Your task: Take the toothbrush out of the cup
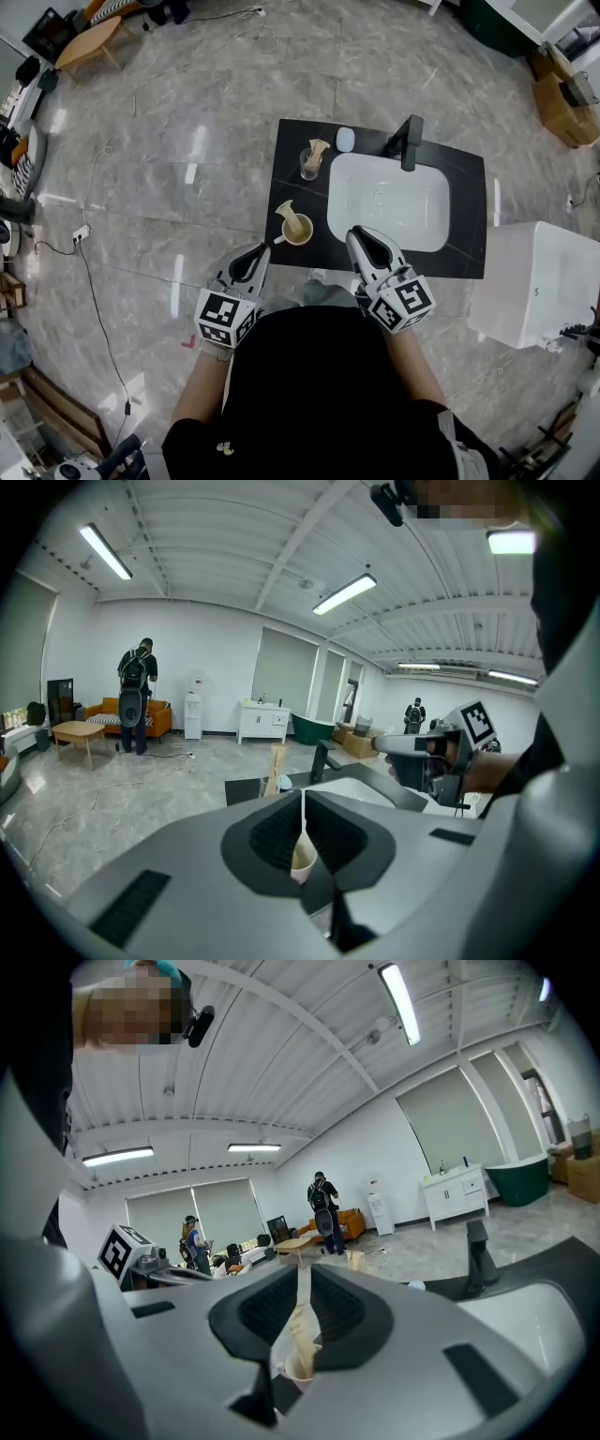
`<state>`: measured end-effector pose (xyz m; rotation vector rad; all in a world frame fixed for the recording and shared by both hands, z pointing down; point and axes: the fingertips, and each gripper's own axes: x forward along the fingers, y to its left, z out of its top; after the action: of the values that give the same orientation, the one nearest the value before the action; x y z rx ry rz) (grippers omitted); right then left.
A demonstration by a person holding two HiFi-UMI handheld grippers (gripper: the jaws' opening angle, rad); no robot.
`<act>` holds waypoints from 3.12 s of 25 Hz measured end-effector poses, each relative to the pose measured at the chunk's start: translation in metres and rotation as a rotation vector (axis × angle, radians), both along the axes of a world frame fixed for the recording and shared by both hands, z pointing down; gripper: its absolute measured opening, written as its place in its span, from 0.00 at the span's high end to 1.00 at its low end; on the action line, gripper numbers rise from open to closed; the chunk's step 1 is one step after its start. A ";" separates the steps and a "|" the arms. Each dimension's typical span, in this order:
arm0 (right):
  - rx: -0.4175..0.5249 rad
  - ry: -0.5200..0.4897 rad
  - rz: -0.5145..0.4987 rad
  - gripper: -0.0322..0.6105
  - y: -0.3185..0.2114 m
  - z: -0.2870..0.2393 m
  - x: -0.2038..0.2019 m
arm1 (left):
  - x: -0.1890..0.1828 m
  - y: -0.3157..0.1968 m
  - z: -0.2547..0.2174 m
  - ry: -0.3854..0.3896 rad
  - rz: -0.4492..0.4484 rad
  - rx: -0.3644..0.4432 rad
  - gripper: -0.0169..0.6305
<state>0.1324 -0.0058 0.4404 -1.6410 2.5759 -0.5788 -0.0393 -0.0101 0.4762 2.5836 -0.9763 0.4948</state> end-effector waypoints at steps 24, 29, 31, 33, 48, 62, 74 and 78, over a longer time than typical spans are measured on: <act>-0.058 0.034 0.043 0.86 -0.092 0.038 -0.012 | -0.053 -0.046 -0.009 -0.028 -0.040 0.012 0.93; -0.095 0.090 0.063 0.85 -0.112 0.064 -0.016 | -0.083 -0.042 -0.007 -0.036 -0.083 -0.005 0.93; -0.119 0.106 0.071 0.84 -0.119 0.077 -0.016 | -0.095 -0.041 -0.005 -0.041 -0.099 -0.010 0.93; -0.143 0.120 0.074 0.82 -0.128 0.090 -0.016 | -0.105 -0.040 -0.004 -0.047 -0.116 -0.014 0.93; -0.252 0.186 0.135 0.65 -0.191 0.145 -0.010 | -0.155 -0.042 0.002 -0.066 -0.252 -0.034 0.93; -0.277 0.244 0.151 0.75 -0.215 0.161 -0.013 | -0.167 -0.048 0.008 -0.065 -0.320 -0.060 0.93; -0.263 0.276 0.156 0.88 -0.208 0.149 -0.012 | -0.166 -0.052 0.008 -0.053 -0.312 -0.061 0.93; -0.238 0.259 0.155 0.88 -0.204 0.128 -0.011 | -0.166 -0.053 0.010 -0.047 -0.300 -0.059 0.93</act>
<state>0.1219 -0.2098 0.5687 -2.0987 2.5988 -0.7304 -0.2054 -0.0631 0.4862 2.3266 -1.3166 0.4954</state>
